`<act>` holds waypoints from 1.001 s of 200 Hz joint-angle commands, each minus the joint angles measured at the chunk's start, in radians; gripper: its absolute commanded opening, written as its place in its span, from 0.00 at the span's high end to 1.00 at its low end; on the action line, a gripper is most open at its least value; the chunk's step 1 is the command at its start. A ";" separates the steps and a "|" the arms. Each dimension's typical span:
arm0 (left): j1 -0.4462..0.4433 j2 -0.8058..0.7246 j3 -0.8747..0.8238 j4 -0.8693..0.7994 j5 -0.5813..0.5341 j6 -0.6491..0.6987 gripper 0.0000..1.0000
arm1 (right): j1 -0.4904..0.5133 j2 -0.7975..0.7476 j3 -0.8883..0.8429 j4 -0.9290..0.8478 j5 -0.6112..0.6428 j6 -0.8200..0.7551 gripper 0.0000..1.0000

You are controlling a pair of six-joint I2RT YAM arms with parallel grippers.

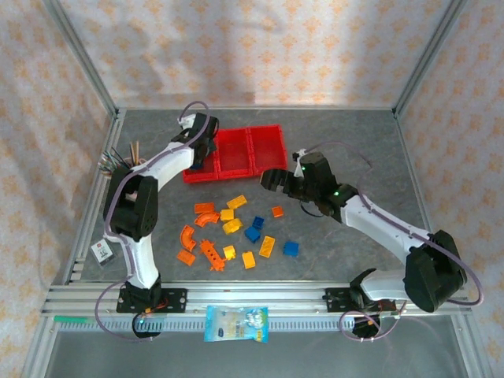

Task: Sort the legos into containers by color
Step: Place the lego in the container, then pick up the lego from the bottom-center of the table.

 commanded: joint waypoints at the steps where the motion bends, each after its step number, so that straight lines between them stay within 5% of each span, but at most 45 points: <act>1: 0.015 0.042 0.067 -0.010 -0.034 0.023 0.50 | 0.008 0.005 0.041 0.018 0.013 -0.014 0.00; 63: 0.031 0.064 0.103 -0.024 -0.026 0.023 0.41 | 0.007 0.043 0.074 -0.002 0.017 -0.041 0.00; 121: 0.027 -0.033 0.046 -0.015 0.097 0.021 0.40 | 0.007 0.048 0.110 -0.063 0.066 -0.084 0.00; 200: -0.090 -0.362 -0.231 0.027 0.192 0.017 0.38 | 0.008 0.001 0.097 -0.306 0.189 -0.104 0.00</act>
